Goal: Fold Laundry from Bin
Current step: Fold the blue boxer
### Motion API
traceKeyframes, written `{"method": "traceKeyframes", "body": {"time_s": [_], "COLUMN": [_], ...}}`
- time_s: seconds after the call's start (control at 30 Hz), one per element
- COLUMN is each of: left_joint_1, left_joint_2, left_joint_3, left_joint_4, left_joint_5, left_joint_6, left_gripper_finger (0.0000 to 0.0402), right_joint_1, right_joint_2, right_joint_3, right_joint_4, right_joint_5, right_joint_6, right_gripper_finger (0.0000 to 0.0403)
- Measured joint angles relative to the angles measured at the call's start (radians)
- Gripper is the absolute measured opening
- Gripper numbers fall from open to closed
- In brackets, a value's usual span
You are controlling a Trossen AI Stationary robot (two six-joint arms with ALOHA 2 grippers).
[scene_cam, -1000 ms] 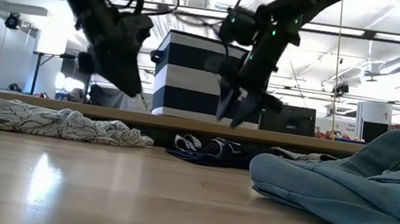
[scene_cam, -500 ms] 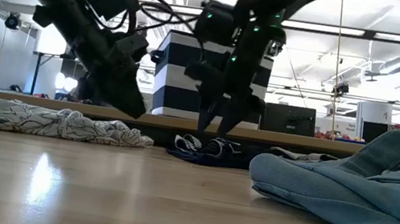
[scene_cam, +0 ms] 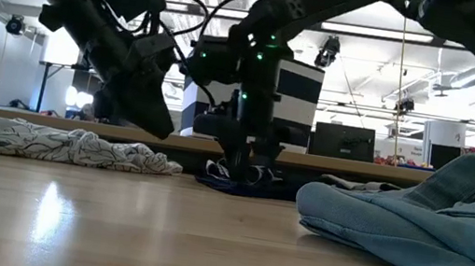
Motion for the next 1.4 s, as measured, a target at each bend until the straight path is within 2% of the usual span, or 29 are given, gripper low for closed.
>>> {"method": "traceKeyframes", "body": {"time_s": [0.17, 0.3, 0.73, 0.93, 1.07, 1.13, 1.27, 1.4], "left_joint_1": [-0.017, -0.019, -0.018, -0.017, -0.017, -0.019, -0.018, -0.018], "left_joint_2": [0.0, 0.0, 0.0, 0.043, 0.096, 0.126, 0.184, 0.25], "left_joint_3": [0.0, -0.001, -0.005, -0.005, 0.002, 0.003, 0.003, 0.003], "left_joint_4": [0.006, 0.006, 0.037, 0.074, 0.087, 0.112, 0.191, 0.312], "left_joint_5": [0.001, 0.001, -0.011, -0.011, -0.004, 0.005, 0.009, 0.003], "left_joint_6": [0.001, 0.003, 0.083, 0.081, 0.074, 0.07, 0.062, 0.061], "left_gripper_finger": [0.0078, 0.0078, 0.0077, 0.0077, 0.0077, 0.0077, 0.0077, 0.0077], "right_joint_1": [0.0, -0.001, -0.005, -0.03, -0.038, -0.04, -0.042, -0.042], "right_joint_2": [-0.002, -0.002, -0.004, -0.002, 0.0, 0.0, 0.0, -0.002], "right_joint_3": [0.027, 0.027, 0.046, 0.043, 0.034, 0.034, 0.035, 0.071], "right_joint_4": [-0.003, -0.008, -0.026, -0.029, -0.033, -0.033, -0.034, -0.056], "right_joint_5": [0.0, -0.039, -0.082, -0.11, -0.078, -0.078, -0.075, -0.073], "right_joint_6": [0.0, 0.0, 0.009, 0.005, 0.006, 0.006, 0.003, 0.003], "right_gripper_finger": [0.0136, 0.0104, 0.0063, 0.0097, 0.0109, 0.0095, 0.0027, 0.0015]}}
